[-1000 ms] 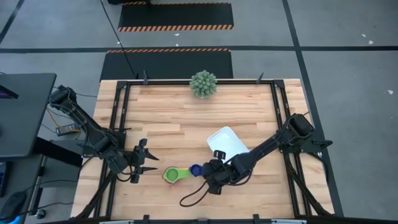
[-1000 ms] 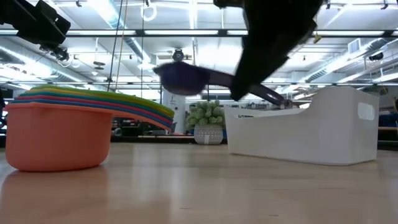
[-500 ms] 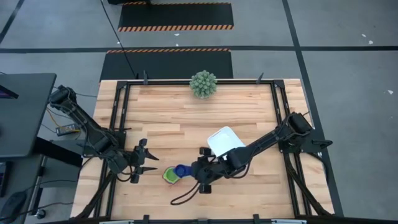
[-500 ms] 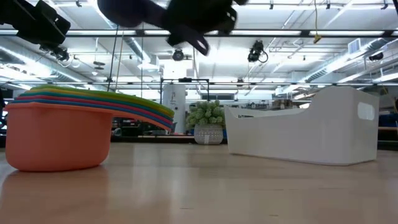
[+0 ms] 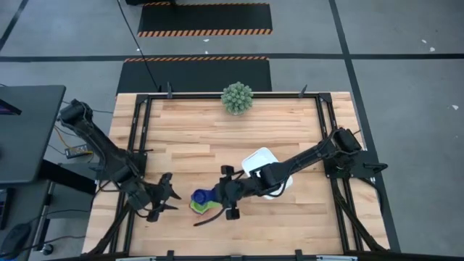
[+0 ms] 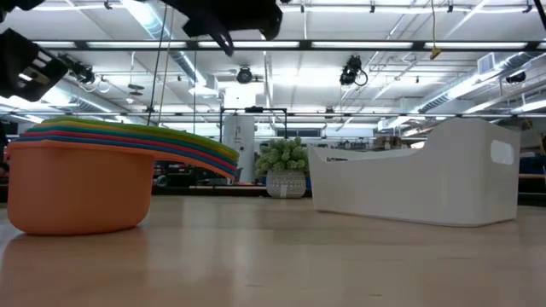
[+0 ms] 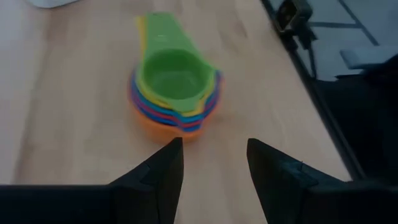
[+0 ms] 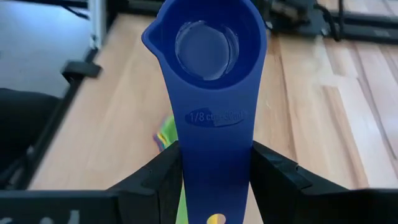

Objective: Nest measuring cups in basket
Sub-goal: Stack the dark blue measuring cup on top of the green measuring cup

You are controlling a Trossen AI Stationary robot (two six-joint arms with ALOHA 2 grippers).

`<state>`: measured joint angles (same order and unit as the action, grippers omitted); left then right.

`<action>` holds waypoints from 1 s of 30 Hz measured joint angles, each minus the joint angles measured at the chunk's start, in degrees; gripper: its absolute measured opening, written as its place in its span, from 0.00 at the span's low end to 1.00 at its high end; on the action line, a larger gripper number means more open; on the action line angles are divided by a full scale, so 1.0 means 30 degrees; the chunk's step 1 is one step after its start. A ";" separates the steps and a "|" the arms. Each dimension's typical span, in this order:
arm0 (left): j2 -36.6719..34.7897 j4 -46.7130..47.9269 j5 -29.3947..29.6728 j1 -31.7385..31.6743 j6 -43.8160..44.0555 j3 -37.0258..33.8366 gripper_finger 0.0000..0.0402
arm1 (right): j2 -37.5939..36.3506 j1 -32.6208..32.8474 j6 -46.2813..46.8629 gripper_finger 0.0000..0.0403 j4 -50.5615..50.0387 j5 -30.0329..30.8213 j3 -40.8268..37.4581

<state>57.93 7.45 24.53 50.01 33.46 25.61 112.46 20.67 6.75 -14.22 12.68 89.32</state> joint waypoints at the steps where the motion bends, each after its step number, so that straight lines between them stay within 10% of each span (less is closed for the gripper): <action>1: 0.0337 -0.0430 0.0119 0.0204 0.0116 -0.0009 0.46 | 0.0000 -0.0055 -0.0222 0.43 0.0295 -0.0278 -0.0005; 17: 0.2820 -0.2422 0.1591 0.1001 0.1638 -0.0039 0.46 | 0.1542 -0.0547 -0.1091 0.43 0.1342 -0.1839 0.1483; 30: 0.2813 -0.2333 0.1379 0.1078 0.1412 -0.0039 0.46 | 0.4102 0.0031 0.1161 0.43 -0.4042 -0.0598 0.4496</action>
<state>66.37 0.45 28.67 53.24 37.69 25.50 124.77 20.76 10.23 -26.34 10.89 102.81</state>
